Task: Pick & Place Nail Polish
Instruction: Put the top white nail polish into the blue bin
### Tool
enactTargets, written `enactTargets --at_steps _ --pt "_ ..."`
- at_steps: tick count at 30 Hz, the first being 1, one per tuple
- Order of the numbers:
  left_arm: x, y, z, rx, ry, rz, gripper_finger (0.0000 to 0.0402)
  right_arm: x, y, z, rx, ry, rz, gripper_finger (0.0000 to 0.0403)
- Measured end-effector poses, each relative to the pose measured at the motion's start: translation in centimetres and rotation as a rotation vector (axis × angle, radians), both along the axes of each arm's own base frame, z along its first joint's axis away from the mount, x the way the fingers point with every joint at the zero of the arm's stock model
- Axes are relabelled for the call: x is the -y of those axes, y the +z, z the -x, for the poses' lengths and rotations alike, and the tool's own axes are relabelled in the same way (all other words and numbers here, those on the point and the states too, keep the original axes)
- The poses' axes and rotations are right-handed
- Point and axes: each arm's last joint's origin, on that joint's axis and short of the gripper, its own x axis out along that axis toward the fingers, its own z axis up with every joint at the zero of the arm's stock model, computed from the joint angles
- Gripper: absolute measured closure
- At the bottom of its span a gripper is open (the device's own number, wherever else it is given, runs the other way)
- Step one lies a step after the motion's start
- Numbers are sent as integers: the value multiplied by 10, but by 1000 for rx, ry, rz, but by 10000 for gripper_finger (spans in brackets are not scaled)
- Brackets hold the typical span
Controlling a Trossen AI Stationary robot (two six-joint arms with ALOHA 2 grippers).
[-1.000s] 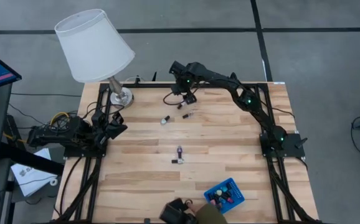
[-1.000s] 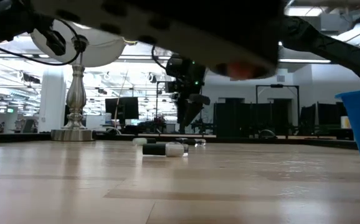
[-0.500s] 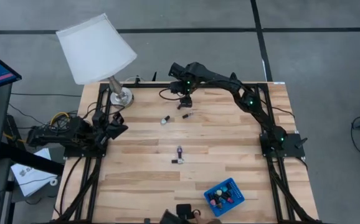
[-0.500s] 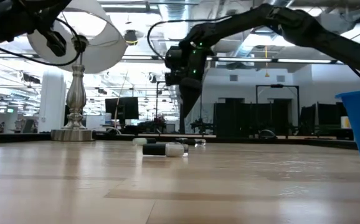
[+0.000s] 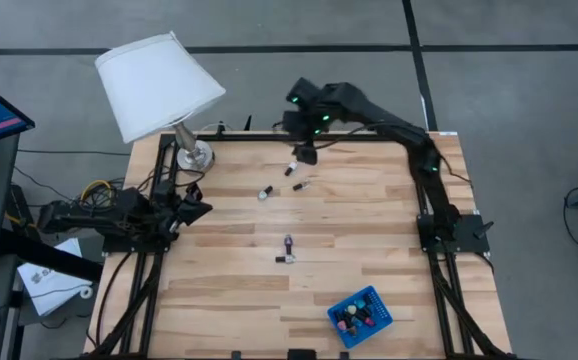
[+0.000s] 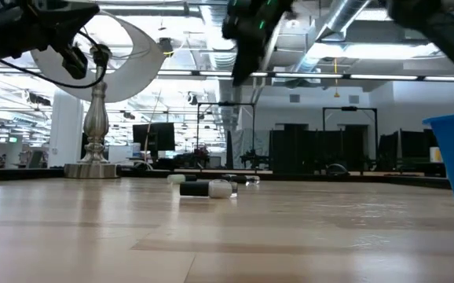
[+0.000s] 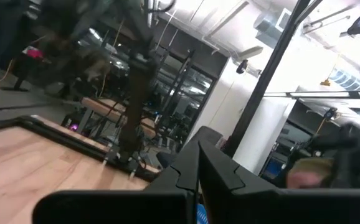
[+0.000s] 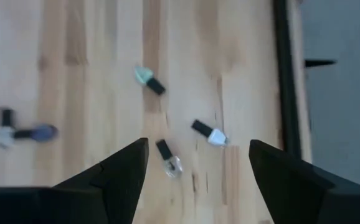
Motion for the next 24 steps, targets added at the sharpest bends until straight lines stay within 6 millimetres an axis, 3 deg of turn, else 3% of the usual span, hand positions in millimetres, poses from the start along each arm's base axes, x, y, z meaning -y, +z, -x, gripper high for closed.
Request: enactTargets --at_steps 3,10,17,24 --pt "-3 1 -1 6 92 46 401 -14 37 21 88 -30 12 133" --pt "-4 14 3 162 84 162 401 -53 112 81 278 -83 25 133" --pt "-5 25 10 299 100 200 401 -90 156 138 401 -90 2 133" --pt "-9 33 -6 159 213 285 401 -123 188 209 549 -85 -46 133"
